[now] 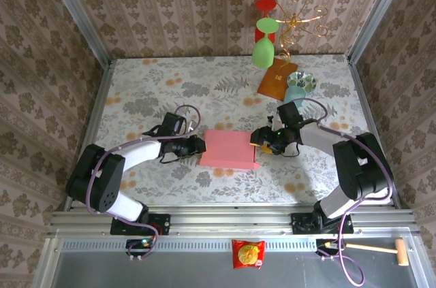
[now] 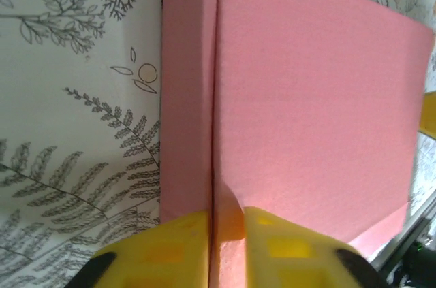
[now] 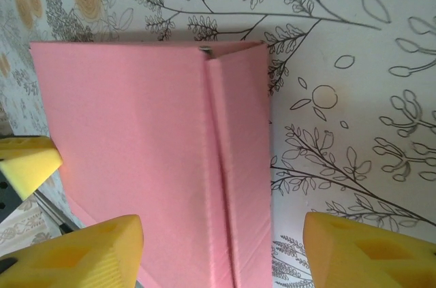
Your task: Fold the paper box
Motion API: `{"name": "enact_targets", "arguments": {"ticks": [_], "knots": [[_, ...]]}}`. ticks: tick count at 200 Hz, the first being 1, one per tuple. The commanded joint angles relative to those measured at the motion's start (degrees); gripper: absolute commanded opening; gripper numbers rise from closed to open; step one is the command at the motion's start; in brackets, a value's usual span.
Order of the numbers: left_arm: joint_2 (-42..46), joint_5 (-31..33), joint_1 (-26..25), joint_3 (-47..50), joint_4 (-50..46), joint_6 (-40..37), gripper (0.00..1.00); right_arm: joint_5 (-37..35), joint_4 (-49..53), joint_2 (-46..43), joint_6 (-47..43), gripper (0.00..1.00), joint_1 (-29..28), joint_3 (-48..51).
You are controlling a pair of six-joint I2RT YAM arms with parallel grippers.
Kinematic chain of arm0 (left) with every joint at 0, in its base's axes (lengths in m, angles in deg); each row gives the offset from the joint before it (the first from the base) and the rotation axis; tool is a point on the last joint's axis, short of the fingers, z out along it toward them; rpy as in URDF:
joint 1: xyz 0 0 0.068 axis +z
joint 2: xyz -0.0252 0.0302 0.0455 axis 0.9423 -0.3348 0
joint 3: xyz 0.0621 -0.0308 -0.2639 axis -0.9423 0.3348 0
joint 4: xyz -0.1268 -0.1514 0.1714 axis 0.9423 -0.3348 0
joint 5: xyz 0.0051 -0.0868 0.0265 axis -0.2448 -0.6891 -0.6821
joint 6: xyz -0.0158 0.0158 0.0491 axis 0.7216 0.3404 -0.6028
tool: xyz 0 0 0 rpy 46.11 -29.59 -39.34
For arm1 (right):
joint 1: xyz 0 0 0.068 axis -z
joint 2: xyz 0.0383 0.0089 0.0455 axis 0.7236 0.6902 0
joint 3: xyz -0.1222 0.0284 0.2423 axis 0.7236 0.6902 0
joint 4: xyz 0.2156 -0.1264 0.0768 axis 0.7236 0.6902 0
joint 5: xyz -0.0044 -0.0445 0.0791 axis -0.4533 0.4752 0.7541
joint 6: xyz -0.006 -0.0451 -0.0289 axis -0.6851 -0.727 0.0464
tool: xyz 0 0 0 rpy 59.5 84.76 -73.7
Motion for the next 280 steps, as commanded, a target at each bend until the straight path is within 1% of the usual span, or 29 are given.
{"name": "enact_targets", "arguments": {"ticks": [1, 17, 37, 44, 63, 79, 82, 85, 101, 119, 136, 174, 187, 202, 247, 257, 280], "knots": [[0.66, 3.23, 0.46, 0.28, -7.69, -1.17, 0.33, 3.50, -0.96, 1.81, -0.25, 0.64, 0.10, 0.14], [3.27, 4.26, 0.51, -1.63, -10.31, -1.52, 0.40, 3.11, -0.92, 2.34, 0.00, 0.63, 0.08, 0.06], [6.00, 5.56, 0.71, -3.42, -13.08, -2.10, 0.42, 2.53, -0.80, 2.38, 0.16, 0.59, 0.10, 0.26], [6.56, 5.67, 0.87, -3.70, -13.68, -2.17, 0.44, 2.50, -0.79, 2.54, 0.19, 0.58, 0.09, 0.28], [6.88, 4.87, 1.42, -2.75, -12.59, -2.00, 0.48, 2.72, -1.09, 3.20, 0.34, 0.56, 0.05, 0.36], [6.32, 3.39, 1.42, -1.57, -9.94, -1.37, 0.48, 2.87, -1.43, 3.53, 0.69, 0.54, -0.05, 0.45], [6.00, 3.03, 2.82, -1.41, -9.46, -1.26, 0.48, 2.83, -1.49, 3.56, 0.73, 0.53, -0.02, 0.45], [5.73, 2.77, 3.05, -1.30, -8.99, -1.15, 0.48, 2.83, -1.49, 3.51, 0.81, 0.53, 0.01, 0.45], [3.71, 1.18, 2.92, -0.90, -7.47, -0.88, 0.47, 2.83, -1.58, 3.56, 1.04, 0.52, -0.02, 0.54], [1.65, 0.77, 2.83, -0.34, -6.60, -0.85, 0.47, 2.91, -1.67, 3.53, 1.18, 0.53, -0.02, 0.54], [0.65, 0.13, 2.69, 0.99, -3.85, -0.26, 0.44, 3.14, -1.84, 3.54, 1.34, 0.52, -0.08, 0.78], [-2.16, -0.22, 2.18, 2.93, -0.26, 0.84, 0.33, 3.68, -2.25, 3.59, 1.52, 0.51, -0.21, 1.41], [-2.81, 0.13, 2.21, 3.53, 0.42, 1.06, 0.28, 4.18, -2.53, 3.59, 1.40, 0.52, -0.31, 1.89], [-3.35, 0.56, 2.21, 4.17, 1.13, 1.29, 0.25, 4.76, -2.98, 3.59, 1.13, 0.53, -0.32, 2.55], [-3.91, 1.29, 2.17, 5.08, 1.54, 1.25, 0.18, 7.45, -4.81, 4.02, 0.84, 0.56, -0.25, 3.33], [-3.93, 1.30, 2.21, 5.08, 1.45, 1.25, 0.15, 8.20, -5.26, 4.52, 0.90, 0.57, -0.42, 3.18], [-3.52, 1.13, 2.52, 5.84, 1.63, 1.25, 0.14, 9.29, -6.13, 5.48, 1.22, 0.58, -0.78, 2.57]]}}
